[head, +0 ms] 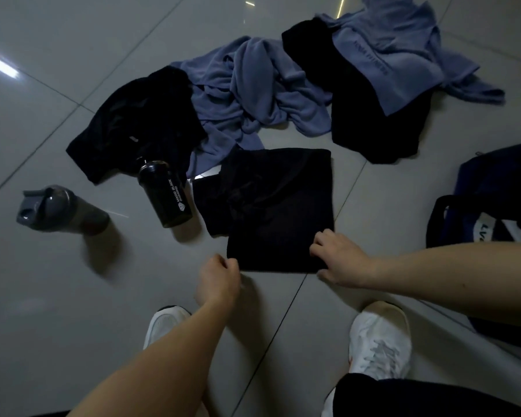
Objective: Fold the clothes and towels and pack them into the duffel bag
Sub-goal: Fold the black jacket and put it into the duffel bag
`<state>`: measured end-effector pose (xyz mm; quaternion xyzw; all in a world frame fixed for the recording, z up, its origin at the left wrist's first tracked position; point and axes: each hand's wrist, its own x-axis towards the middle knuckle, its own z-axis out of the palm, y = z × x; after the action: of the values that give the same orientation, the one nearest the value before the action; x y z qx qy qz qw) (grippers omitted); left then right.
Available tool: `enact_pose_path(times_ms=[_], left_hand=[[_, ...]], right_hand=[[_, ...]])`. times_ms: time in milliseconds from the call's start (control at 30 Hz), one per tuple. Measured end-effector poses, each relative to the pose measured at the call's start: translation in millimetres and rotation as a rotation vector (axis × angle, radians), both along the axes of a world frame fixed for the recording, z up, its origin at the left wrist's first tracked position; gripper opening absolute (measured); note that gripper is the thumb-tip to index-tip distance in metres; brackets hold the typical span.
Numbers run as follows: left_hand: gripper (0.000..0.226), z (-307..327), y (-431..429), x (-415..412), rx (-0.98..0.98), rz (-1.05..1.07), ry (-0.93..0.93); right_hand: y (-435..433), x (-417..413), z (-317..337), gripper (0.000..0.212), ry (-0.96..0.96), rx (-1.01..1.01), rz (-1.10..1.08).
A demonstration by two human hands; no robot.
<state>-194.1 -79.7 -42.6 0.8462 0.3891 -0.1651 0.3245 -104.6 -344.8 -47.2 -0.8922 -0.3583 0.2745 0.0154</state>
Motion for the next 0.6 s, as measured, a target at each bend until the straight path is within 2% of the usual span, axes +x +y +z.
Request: enact_pose_path(times_ms=[67, 133, 233, 300, 367, 500, 600], left_hand=[[0.006, 4, -3, 3, 0.163, -0.349, -0.277], [0.017, 3, -8, 10, 0.277, -0.786, -0.445], [0.033, -4, -8, 24, 0.351, -1.225, -0.337], [0.042, -10, 0, 31, 0.403, -1.346, -0.217], [0.049, -13, 11, 36, 0.438, -1.381, -0.152], [0.061, -16, 25, 39, 0.492, -1.406, -0.104], [0.055, -17, 31, 41, 0.498, -1.435, -0.13]], right_hand=[[0, -1, -2, 0.033, -0.042, 0.003, 0.03], [0, -1, -3, 0.029, -0.071, 0.0, 0.047], [-2, -1, -2, 0.034, -0.071, -0.005, 0.086], [-4, 0, 1, 0.039, -0.065, -0.006, 0.098], [-7, 1, 0, 0.038, -0.083, -0.002, 0.102], [-13, 3, -10, 0.029, -0.11, 0.028, 0.109], [-12, 5, -11, 0.024, -0.098, 0.069, 0.115]])
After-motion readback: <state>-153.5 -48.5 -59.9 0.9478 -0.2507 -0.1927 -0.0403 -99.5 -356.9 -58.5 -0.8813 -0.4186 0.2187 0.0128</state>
